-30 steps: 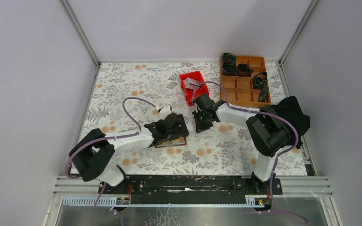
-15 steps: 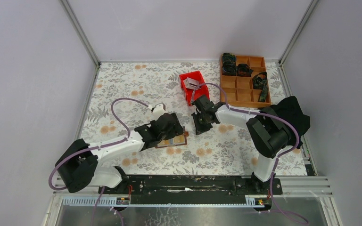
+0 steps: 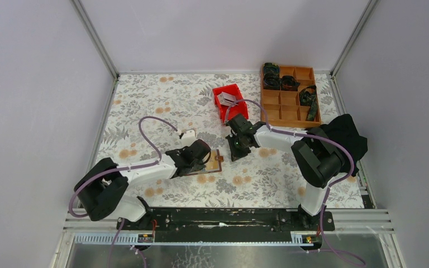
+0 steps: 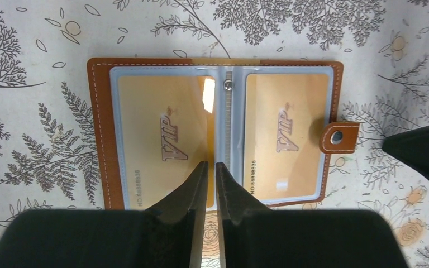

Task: Put the credit cards into the card holder
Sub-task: Insert the credit card into the card holder.

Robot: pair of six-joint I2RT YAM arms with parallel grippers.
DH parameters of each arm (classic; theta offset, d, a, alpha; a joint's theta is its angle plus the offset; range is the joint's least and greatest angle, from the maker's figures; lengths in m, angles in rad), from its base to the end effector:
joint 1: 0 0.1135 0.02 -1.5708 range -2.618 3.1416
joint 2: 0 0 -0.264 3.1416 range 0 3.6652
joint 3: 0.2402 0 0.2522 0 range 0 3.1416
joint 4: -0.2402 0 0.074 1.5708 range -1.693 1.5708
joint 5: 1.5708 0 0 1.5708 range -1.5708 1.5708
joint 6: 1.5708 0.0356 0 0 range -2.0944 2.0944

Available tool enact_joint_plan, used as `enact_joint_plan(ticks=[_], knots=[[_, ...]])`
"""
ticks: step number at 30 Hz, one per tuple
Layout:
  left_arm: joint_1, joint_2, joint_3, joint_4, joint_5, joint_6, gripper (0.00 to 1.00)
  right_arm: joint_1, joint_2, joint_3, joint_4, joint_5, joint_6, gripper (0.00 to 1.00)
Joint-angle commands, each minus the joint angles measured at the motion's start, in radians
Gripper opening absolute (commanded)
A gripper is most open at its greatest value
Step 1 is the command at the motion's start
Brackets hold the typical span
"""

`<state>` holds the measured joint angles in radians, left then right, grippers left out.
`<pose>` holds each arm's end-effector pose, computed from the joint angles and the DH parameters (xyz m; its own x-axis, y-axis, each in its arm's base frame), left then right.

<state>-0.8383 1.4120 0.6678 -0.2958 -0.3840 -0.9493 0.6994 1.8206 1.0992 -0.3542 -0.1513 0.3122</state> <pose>0.1793 -0.1794 0.1601 -0.7931 -0.2454 -0.5574 -0.1413 0.9644 -0.2234 0.2726 0.2363 0.1565 -0.8531 -0.3208 -0.4115 -0.4510 0.8500 0.2722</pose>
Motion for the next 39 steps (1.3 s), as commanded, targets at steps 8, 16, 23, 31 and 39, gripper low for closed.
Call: enact_joint_plan(ticks=[8,16,23,31,39], knots=[[-0.004,0.058,0.042,0.016,-0.029,0.044,0.17,0.019,0.023,0.038,-0.005,-0.014,0.008,0.05],[-0.004,0.11,0.09,0.029,-0.011,0.061,0.18,0.027,0.034,0.039,0.001,-0.016,0.012,0.04],[-0.01,0.133,0.094,0.033,0.0,0.058,0.18,0.028,0.04,0.039,0.004,-0.017,0.014,0.04],[-0.011,0.138,0.093,0.065,0.019,0.056,0.18,0.033,0.045,0.042,0.004,-0.023,0.015,0.05],[-0.013,0.127,0.09,0.093,0.03,0.055,0.19,0.038,0.042,0.038,0.006,-0.025,0.014,0.04]])
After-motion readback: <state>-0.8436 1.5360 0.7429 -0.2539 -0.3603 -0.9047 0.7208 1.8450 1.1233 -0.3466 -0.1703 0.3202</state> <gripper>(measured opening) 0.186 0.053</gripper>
